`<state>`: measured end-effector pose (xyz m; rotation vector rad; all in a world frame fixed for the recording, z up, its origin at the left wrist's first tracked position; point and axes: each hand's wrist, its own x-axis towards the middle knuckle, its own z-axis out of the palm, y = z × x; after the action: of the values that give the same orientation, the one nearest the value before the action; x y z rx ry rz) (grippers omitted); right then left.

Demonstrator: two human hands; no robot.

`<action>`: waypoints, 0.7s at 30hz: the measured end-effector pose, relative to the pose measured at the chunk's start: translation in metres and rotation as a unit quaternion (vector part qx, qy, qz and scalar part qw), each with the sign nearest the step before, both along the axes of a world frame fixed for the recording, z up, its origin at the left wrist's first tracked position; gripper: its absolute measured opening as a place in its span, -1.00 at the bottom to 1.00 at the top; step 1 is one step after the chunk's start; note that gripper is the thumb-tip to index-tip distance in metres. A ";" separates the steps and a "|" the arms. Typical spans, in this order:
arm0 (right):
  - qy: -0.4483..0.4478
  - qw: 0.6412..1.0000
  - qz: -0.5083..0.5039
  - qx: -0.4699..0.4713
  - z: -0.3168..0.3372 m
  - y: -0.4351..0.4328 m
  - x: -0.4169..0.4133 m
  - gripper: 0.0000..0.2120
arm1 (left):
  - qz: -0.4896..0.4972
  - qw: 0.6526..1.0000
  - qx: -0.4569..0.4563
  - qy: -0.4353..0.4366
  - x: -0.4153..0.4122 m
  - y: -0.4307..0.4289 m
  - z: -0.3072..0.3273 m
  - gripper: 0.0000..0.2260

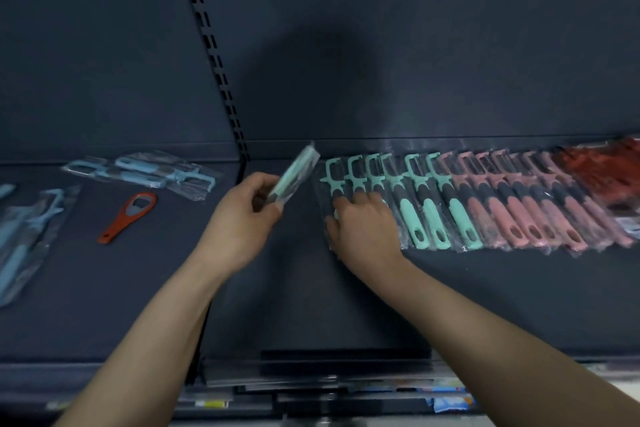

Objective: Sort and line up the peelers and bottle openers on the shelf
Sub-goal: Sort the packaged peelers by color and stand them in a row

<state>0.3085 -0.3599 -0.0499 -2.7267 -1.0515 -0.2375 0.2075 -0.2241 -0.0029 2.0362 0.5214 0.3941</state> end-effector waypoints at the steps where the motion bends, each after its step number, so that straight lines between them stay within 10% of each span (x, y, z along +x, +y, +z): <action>1: -0.004 1.000 0.005 0.019 0.002 -0.001 0.004 -0.73 | -0.010 0.999 0.041 0.000 0.000 0.000 0.001 -0.76; 7: 0.194 0.939 0.038 0.281 0.026 -0.006 0.020 -0.57 | -0.042 0.968 0.243 0.033 0.014 0.010 -0.001 -0.67; 12: 0.159 0.960 0.124 0.196 0.029 0.008 0.000 -0.78 | -0.154 0.921 0.353 0.063 0.029 0.028 -0.004 -0.65; 21: 0.191 0.960 -0.082 0.188 0.028 0.039 -0.026 -0.92 | -0.136 0.943 0.292 -0.088 0.033 0.064 -0.006 -0.73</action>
<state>0.2827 -0.3211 -0.0219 -2.3800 -0.6032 0.0612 0.2403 -0.1601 -0.0085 2.5648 -0.0038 0.6059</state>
